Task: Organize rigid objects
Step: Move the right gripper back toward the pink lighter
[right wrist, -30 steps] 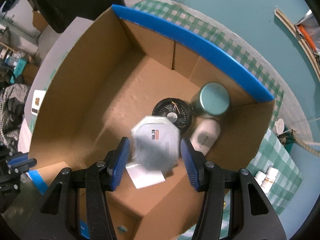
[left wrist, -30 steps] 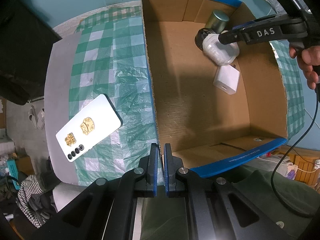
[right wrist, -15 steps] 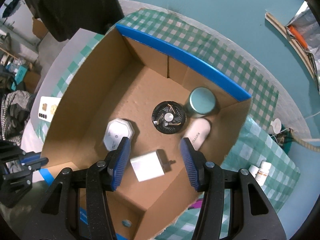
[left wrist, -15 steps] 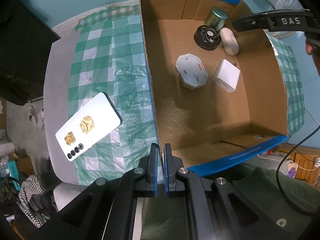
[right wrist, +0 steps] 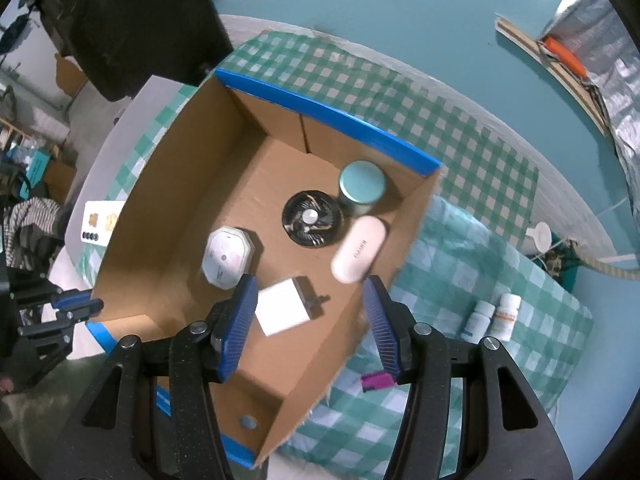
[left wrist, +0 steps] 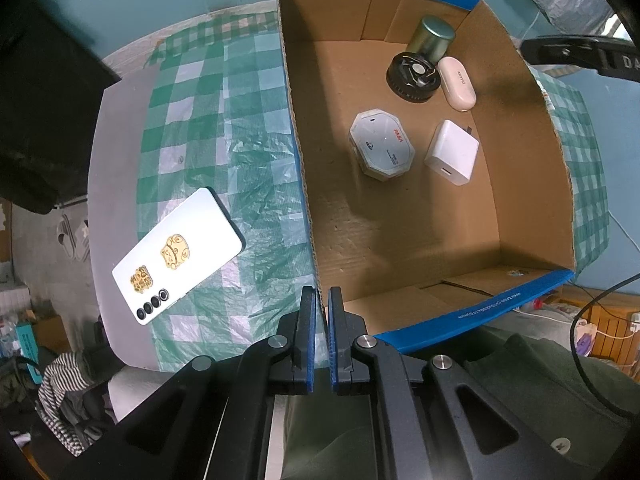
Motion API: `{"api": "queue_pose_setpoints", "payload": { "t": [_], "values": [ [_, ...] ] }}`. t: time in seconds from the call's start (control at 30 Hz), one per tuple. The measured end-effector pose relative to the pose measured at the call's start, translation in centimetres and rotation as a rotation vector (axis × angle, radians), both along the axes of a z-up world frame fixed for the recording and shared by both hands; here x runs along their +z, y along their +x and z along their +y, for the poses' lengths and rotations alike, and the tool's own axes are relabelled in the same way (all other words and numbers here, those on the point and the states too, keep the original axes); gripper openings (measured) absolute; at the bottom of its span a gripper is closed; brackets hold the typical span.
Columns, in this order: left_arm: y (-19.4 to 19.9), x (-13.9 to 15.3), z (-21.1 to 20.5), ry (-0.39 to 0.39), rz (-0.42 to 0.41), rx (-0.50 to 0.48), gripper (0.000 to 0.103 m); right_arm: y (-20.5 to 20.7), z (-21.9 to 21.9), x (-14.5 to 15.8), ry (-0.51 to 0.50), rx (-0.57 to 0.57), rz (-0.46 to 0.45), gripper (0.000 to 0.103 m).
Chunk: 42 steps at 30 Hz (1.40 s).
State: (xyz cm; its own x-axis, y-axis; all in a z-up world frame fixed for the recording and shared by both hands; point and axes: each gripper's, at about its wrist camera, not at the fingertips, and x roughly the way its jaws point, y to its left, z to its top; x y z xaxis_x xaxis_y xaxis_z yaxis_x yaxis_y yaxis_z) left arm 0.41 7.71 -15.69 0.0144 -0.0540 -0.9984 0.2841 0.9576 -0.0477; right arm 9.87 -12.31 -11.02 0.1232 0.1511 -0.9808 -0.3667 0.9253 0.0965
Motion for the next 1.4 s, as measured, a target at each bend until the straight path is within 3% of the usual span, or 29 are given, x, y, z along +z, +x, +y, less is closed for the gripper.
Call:
{"api": "queue_pose_setpoints", "payload": {
  "t": [0.3, 0.63, 0.97, 1.4],
  "values": [
    [0.0, 0.1, -0.2, 0.003, -0.001, -0.007, 0.005, -1.2, -3.4, 0.6, 0.007, -0.098, 0.001, 0.057],
    [0.0, 0.1, -0.2, 0.002, -0.003, -0.01, 0.005, -2.8, -8.4, -1.0, 0.021, -0.263, 0.05, 0.062],
    [0.0, 0.1, -0.2, 0.003, -0.003, -0.009, 0.005, -4.4, -13.7, -5.9, 0.039, -0.509, 0.165, 0.064],
    [0.0, 0.2, -0.2, 0.004, -0.003, -0.007, 0.005, -6.1, -16.5, -12.7, 0.101, -0.766, 0.298, 0.064]
  ]
}}
